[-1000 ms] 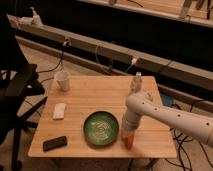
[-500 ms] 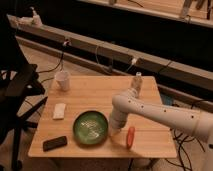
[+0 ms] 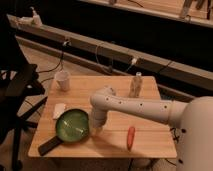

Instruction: Push the ceramic bowl across the table

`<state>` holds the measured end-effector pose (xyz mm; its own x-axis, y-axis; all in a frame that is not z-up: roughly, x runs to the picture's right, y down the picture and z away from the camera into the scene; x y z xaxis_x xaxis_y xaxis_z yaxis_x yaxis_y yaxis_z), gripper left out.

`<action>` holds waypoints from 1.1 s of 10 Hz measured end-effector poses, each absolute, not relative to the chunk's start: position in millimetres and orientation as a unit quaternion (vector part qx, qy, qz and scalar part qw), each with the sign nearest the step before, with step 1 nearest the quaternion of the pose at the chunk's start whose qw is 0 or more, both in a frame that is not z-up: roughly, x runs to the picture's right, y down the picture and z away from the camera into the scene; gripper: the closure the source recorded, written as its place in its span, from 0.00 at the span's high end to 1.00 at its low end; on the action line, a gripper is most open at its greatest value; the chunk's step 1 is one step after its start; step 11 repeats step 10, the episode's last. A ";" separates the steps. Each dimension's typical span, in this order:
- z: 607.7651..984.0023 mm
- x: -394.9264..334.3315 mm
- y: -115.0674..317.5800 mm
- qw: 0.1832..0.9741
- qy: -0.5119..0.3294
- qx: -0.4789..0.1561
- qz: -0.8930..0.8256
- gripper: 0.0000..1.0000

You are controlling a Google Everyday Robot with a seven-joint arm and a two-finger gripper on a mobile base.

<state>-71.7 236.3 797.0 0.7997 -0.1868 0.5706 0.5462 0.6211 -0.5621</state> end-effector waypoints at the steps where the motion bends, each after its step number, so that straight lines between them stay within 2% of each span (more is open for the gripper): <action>1: 797.7 -79.4 237.2 0.863 -0.245 -0.381 -0.223 0.00; 5: 793.3 -104.0 240.4 0.852 -0.262 -0.374 -0.257 0.00; 6: 791.9 -108.7 240.5 0.851 -0.264 -0.369 -0.265 0.03; 8: 795.6 -101.7 239.4 0.855 -0.260 -0.370 -0.256 0.21; 9: 795.1 -91.9 236.4 0.854 -0.260 -0.370 -0.256 0.26; 11: 793.0 -88.6 236.1 0.852 -0.261 -0.371 -0.261 0.27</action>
